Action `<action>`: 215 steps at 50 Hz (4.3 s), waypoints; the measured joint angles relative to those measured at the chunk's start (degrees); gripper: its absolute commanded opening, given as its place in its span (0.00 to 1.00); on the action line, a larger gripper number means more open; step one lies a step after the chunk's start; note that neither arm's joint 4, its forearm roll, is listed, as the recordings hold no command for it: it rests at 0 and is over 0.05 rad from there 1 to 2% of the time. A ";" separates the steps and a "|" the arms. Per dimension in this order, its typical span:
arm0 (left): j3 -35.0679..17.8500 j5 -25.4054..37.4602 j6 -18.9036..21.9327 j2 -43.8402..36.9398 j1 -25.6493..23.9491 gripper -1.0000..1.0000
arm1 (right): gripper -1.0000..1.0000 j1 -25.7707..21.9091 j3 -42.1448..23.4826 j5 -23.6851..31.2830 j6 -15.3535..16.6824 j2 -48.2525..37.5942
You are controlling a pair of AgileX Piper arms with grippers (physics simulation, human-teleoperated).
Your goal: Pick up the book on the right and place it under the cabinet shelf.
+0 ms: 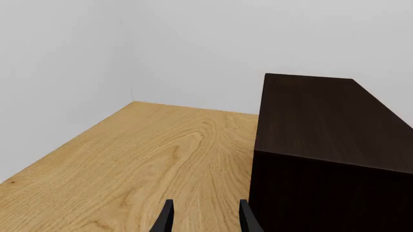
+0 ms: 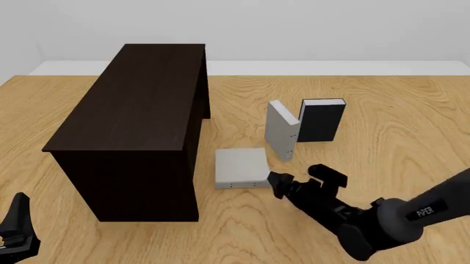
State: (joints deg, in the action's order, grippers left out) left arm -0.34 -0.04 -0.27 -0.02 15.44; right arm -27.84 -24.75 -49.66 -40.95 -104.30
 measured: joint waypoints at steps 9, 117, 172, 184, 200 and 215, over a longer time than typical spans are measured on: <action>0.01 -0.03 -0.01 0.00 0.00 1.00 | 1.00 2.25 -1.49 10.57 7.56 6.58; 0.12 -0.50 -0.21 0.00 0.05 1.00 | 1.00 1.12 -17.85 27.99 36.98 -4.32; 0.25 -0.83 -0.29 0.01 0.08 1.00 | 1.00 -9.28 -32.50 33.37 25.15 -8.71; 0.29 -0.81 -0.27 0.01 0.08 1.00 | 1.00 -10.16 -35.33 34.37 26.54 -10.27; 0.15 -0.63 -0.25 0.00 0.08 1.00 | 1.00 -11.14 -39.27 34.99 28.65 -12.41; -0.23 -0.19 -0.22 0.00 0.09 1.00 | 1.00 -12.80 -41.48 35.25 28.10 -14.04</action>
State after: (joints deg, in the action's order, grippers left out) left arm -0.57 -0.23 -0.49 -0.02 15.53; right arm -40.64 -66.23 -14.41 -12.85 -118.34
